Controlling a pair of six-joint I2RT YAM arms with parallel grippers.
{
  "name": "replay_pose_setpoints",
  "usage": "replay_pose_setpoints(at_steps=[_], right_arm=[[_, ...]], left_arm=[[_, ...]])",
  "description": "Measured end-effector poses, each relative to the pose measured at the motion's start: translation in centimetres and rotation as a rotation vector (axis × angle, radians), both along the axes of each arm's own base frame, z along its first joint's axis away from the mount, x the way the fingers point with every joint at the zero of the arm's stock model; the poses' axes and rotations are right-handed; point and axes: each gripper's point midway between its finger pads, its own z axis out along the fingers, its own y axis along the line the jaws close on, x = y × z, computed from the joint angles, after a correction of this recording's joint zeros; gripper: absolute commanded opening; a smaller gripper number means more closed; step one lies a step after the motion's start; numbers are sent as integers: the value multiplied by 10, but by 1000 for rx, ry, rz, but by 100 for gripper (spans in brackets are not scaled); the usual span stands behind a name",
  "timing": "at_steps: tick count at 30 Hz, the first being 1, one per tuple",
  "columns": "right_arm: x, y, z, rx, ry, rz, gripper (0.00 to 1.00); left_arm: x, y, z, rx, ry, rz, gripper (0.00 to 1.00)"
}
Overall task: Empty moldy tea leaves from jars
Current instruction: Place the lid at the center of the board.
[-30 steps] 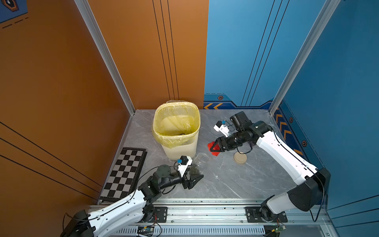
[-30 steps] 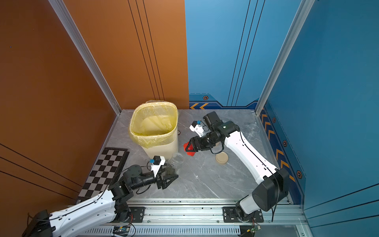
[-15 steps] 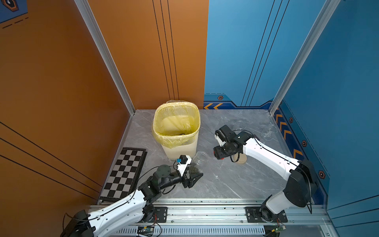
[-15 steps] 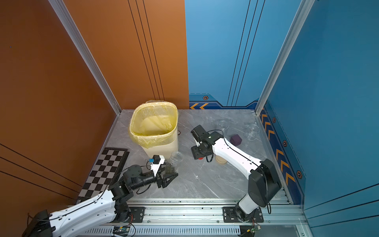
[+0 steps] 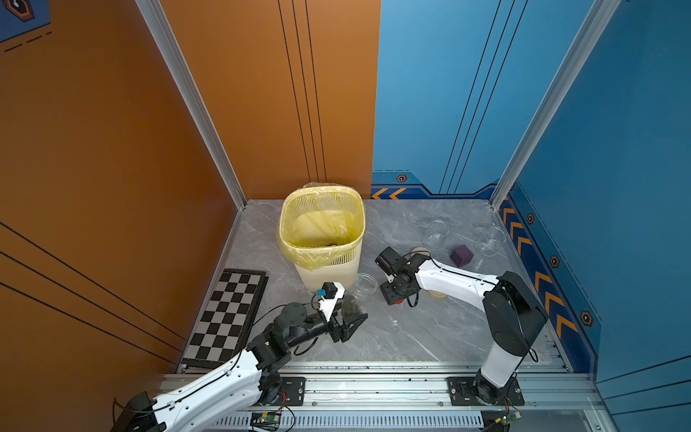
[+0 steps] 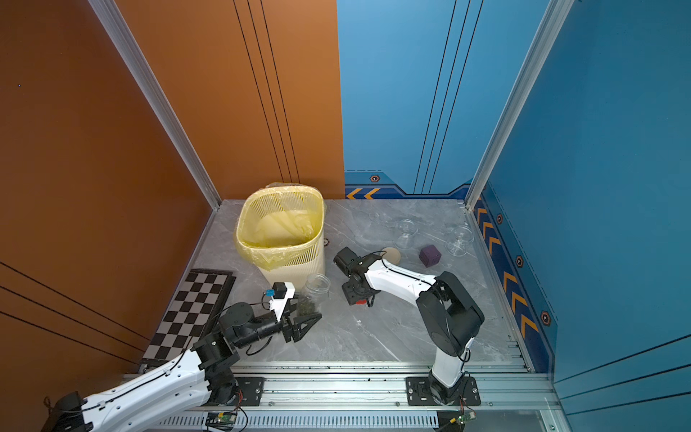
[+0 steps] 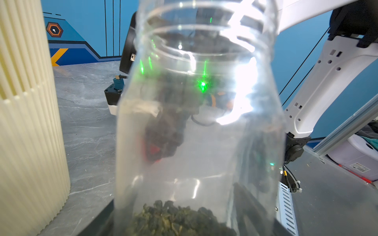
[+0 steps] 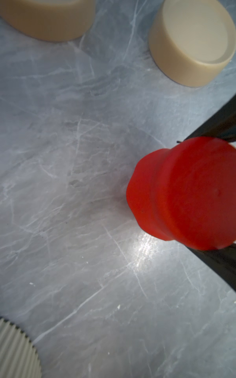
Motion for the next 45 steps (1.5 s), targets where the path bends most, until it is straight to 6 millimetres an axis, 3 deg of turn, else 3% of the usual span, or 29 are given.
replay_pose_setpoints(at_steps=[14, 24, 30, 34, 41, 45], right_arm=[[3, 3, -18, -2, 12, -9, 63], [3, 2, -20, 8, 21, -21, 79], [1, 3, -21, 22, 36, -26, 99], [-1, 6, -20, 40, 48, -23, 100], [-2, 7, 6, 100, 22, -26, 100], [1, -7, 26, 140, -14, -64, 100]], left_arm=[[-3, 0, -10, 34, 24, 10, 61], [-7, -2, -17, 63, 35, 17, 61], [-7, -3, -13, 69, 34, 22, 62], [-6, -3, -10, 69, 32, 28, 63], [-8, -2, -6, 76, 31, 27, 62], [-9, -4, 6, 80, 34, 27, 62]])
